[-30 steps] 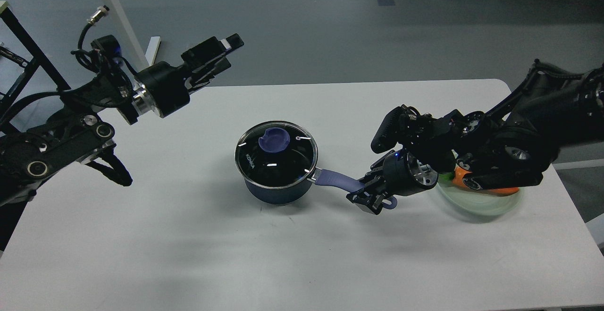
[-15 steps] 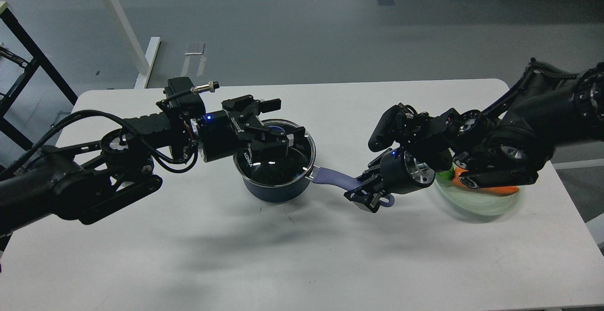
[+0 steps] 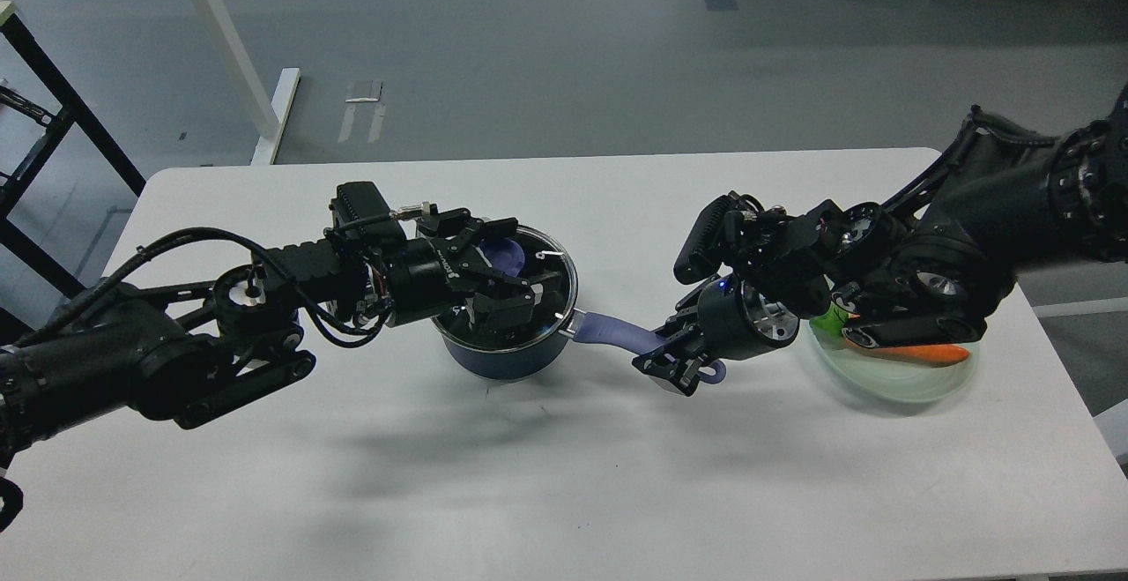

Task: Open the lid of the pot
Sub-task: 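Reach the left gripper over the pot and grasp the purple lid knob, then lift the glass lid off the pot with the left gripper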

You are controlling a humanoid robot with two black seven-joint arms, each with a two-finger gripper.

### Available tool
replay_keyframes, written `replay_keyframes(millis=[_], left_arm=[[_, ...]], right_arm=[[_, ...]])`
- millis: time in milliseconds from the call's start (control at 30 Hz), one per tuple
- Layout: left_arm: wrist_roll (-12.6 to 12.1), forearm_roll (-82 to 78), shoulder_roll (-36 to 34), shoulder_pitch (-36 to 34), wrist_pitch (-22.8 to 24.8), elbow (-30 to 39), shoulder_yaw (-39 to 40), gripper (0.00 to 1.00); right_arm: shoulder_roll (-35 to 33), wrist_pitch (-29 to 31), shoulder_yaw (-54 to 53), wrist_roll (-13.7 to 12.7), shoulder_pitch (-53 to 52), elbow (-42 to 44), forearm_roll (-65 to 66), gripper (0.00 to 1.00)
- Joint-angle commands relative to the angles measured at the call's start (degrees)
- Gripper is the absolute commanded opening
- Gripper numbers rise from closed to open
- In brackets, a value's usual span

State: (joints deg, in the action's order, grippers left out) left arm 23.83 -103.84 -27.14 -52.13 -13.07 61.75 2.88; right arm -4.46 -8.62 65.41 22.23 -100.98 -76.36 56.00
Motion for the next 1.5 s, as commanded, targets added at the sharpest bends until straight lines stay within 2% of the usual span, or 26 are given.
replay_keyframes(millis=[0,200,1200,1333,1400,1467], left_arm=[[-0.01,-0.04,0.33,0.19,-0.64,-1.46,-0.5,0.97],[0.08,-0.04,-0.2,0.02,-2.57,-1.72,-3.41,0.95],[0.52,0.22,-2.66,0.28,-2.84,-1.37,-4.37,0.95],[0.43,0.13,-2.39,0.19,-2.84,-1.37,-4.37,0.92],[0.52,0.13,-2.39,0.19,-2.84,-1.37,-4.37,0.84],[0.52,0.13,-2.48,0.1,-2.84,-1.46,-4.37,0.71]], right_arm=[[0.24,0.01,-0.02,0.09,0.26,0.07,-0.01,0.2],[0.33,0.18,-0.02,0.09,0.35,-0.19,0.16,0.2],[0.42,0.27,-0.02,0.09,0.26,-0.37,-0.1,0.21],[0.33,0.36,-0.02,0.09,0.26,-0.37,-0.1,0.21],[0.33,0.27,-0.02,0.09,0.26,-0.37,-0.1,0.21],[0.33,0.27,-0.02,0.09,0.26,-0.37,-0.1,0.21]])
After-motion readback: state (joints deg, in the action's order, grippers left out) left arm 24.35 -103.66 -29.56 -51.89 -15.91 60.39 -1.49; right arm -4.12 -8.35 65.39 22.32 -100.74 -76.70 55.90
